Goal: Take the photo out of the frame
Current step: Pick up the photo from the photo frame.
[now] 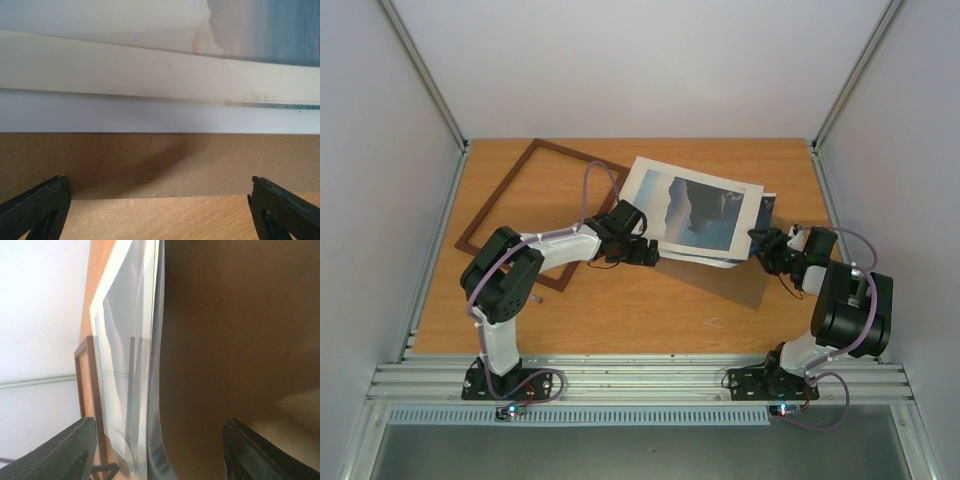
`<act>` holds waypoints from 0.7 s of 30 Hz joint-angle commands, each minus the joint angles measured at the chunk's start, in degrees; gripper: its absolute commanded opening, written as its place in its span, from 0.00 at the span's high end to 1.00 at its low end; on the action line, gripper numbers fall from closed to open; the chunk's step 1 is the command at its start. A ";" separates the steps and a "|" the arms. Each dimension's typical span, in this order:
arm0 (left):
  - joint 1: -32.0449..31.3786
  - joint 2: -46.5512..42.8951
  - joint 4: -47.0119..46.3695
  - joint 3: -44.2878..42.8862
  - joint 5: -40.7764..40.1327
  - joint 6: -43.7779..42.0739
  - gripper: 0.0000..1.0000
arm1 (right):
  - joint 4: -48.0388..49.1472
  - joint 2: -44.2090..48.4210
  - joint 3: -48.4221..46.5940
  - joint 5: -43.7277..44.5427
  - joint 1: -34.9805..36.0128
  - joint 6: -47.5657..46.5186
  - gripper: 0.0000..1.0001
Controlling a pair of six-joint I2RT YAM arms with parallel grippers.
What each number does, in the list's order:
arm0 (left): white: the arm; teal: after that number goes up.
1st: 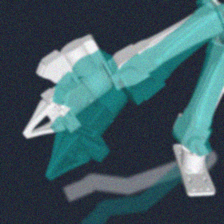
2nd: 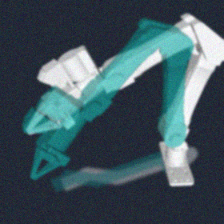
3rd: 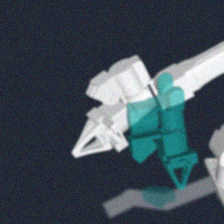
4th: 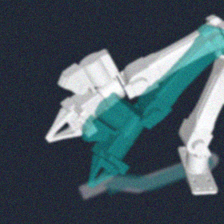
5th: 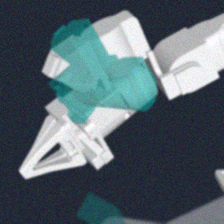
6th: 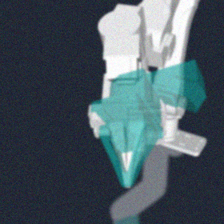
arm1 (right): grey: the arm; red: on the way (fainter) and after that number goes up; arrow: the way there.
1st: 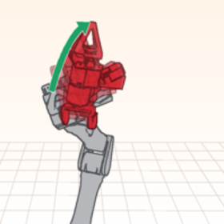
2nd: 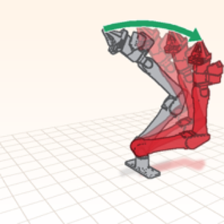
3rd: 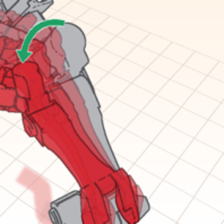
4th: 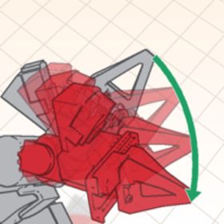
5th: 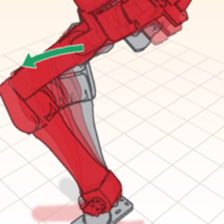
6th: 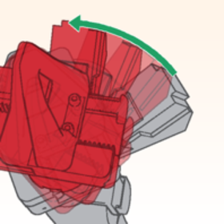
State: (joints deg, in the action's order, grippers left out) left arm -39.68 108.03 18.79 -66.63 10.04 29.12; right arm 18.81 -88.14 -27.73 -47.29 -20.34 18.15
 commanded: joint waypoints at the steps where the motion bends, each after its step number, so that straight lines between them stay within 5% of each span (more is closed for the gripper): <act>1: -0.19 0.96 1.90 2.45 2.52 0.75 0.03 | 8.41 -1.98 0.32 -1.98 -2.74 3.24 0.31; 21: -0.21 0.61 1.95 2.83 2.52 0.58 0.03 | 17.92 -9.83 -6.69 -10.12 -3.83 3.72 0.34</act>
State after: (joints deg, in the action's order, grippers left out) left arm -39.64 107.74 18.11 -66.06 10.11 29.10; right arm 32.40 -96.88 -32.67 -52.99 -23.86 21.08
